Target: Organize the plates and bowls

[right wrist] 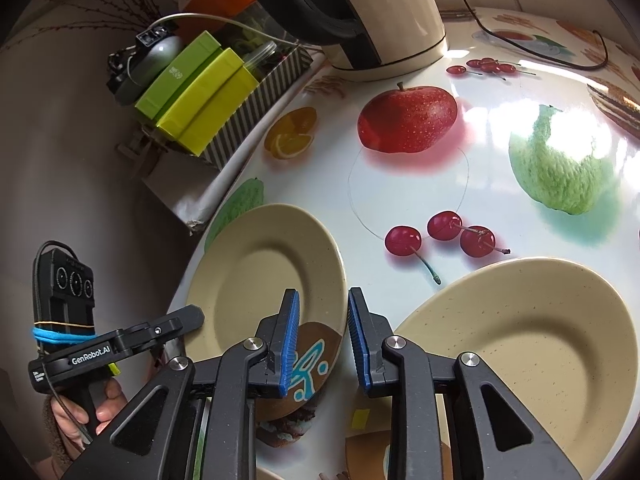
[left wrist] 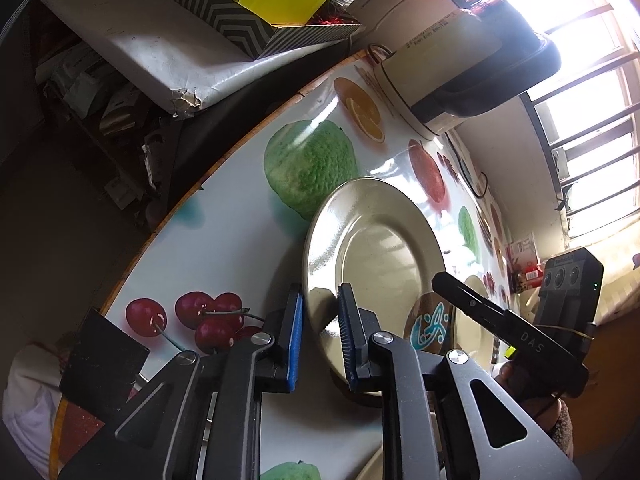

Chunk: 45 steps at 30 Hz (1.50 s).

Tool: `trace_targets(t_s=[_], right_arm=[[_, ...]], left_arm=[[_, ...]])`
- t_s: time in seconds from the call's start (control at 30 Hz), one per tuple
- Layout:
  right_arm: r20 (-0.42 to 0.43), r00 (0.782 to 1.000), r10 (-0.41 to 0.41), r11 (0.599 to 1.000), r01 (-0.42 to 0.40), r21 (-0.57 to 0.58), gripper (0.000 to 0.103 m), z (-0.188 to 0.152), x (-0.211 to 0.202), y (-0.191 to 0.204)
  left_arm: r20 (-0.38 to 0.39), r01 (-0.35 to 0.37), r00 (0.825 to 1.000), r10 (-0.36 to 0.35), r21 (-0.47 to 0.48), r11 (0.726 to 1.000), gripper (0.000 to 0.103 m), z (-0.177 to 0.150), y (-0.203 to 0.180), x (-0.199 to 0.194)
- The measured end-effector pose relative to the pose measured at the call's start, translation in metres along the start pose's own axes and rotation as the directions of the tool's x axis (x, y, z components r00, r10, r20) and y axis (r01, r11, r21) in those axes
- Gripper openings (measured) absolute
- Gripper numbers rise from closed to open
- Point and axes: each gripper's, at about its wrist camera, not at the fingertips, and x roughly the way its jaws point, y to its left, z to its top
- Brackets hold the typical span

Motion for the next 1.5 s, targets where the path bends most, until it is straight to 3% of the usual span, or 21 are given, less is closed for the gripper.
trace_targets(t_s=[0.13, 0.9, 1.5], right_arm=[[-0.001, 1.0, -0.002, 1.0, 0.002, 0.008, 0.017, -0.001, 0.0, -0.002], [0.011, 1.0, 0.003, 1.0, -0.003, 0.017, 0.016, -0.005, -0.004, 0.0], [0.054, 0.999, 0.007, 1.0, -0.007, 0.008, 0.016, -0.033, -0.054, 0.014]], left_arm=[[0.002, -0.004, 1.0, 0.004, 0.002, 1.0, 0.017, 0.0, 0.0, 0.0], [0.013, -0.009, 1.0, 0.009, 0.023, 1.0, 0.017, -0.001, -0.005, -0.007], [0.023, 0.03, 0.999, -0.032, 0.08, 0.996, 0.017, -0.032, -0.026, -0.037]])
